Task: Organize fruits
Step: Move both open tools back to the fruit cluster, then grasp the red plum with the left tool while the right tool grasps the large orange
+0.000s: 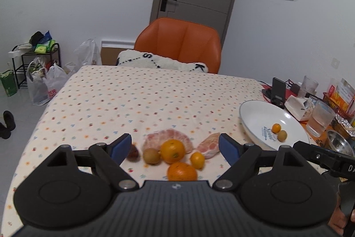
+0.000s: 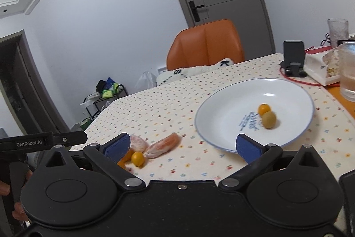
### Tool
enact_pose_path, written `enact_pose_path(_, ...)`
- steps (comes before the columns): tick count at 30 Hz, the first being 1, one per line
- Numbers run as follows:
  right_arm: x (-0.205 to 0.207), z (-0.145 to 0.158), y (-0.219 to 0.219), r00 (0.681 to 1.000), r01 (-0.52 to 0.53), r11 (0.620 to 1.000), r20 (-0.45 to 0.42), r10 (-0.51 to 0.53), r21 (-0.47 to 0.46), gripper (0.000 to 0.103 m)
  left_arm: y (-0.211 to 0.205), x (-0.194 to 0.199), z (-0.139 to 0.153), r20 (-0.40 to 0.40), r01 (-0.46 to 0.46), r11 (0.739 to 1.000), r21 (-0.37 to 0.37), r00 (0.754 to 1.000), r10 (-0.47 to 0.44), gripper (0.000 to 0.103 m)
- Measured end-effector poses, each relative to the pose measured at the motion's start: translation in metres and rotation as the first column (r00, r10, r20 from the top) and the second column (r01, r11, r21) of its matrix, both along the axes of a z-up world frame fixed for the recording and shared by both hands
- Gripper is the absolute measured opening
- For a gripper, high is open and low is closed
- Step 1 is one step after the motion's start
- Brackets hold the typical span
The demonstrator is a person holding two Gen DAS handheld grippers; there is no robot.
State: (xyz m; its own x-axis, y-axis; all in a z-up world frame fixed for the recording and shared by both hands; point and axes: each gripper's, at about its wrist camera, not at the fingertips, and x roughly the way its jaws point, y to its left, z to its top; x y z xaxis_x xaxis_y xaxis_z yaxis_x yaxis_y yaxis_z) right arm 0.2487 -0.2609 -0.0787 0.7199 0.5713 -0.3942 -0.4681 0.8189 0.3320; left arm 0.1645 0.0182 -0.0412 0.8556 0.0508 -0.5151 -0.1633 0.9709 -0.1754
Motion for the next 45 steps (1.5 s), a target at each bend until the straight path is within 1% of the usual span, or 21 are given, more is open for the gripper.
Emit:
enact_pose_path(10, -0.004, -0.005, 0.026, 0.998, -0.067, 0.998, -0.013, 0.067, -0.012, 0.103, 0.022, -0.016, -0.014, -0.026, -0.048, 0.999, 0.000, 0.998, 0.048, 0.084)
enact_pose_path(15, -0.007, -0.006, 0.039, 0.994, -0.107, 0.994, -0.023, 0.107, -0.007, 0.103, 0.029, -0.021, -0.023, -0.045, -0.047, 0.999, -0.002, 0.998, 0.047, 0.084)
enact_pose_path(22, -0.013, -0.005, 0.059, 0.988, -0.153, 0.988, -0.025, 0.153, -0.031, 0.102, 0.036, -0.027, -0.035, -0.046, -0.035, 0.999, -0.002, 0.998, 0.035, 0.083)
enact_pose_path(24, -0.016, -0.005, 0.066, 0.986, -0.168, 0.984, -0.023, 0.167, -0.049, 0.101, 0.040, -0.027, -0.039, -0.049, -0.043, 0.999, -0.008, 0.998, 0.042, 0.081)
enact_pose_path(26, -0.018, -0.006, 0.073, 0.983, -0.183, 0.981, -0.023, 0.182, -0.063, 0.097, 0.044, -0.027, -0.042, -0.048, -0.047, 0.999, -0.021, 0.998, 0.046, 0.080)
enact_pose_path(31, -0.018, -0.007, 0.086, 0.979, -0.203, 0.976, -0.043, 0.200, -0.079, 0.090, 0.055, -0.025, -0.048, -0.052, -0.039, 0.998, -0.042, 0.998, 0.037, 0.066)
enact_pose_path(38, -0.013, -0.012, 0.108, 0.973, -0.225, 0.968, -0.080, 0.216, -0.110, 0.083, 0.063, -0.017, -0.057, -0.064, -0.016, 0.997, -0.075, 0.998, 0.011, 0.058)
enact_pose_path(43, -0.009, -0.018, 0.120, 0.970, -0.233, 0.963, -0.105, 0.220, -0.136, 0.080, 0.062, -0.008, -0.066, -0.082, 0.003, 0.997, -0.076, 0.997, -0.009, 0.053)
enact_pose_path(45, -0.007, -0.021, 0.123, 0.968, -0.238, 0.961, -0.116, 0.223, -0.140, 0.080, 0.061, -0.004, -0.071, -0.093, 0.012, 0.997, -0.078, 0.995, -0.019, 0.048)
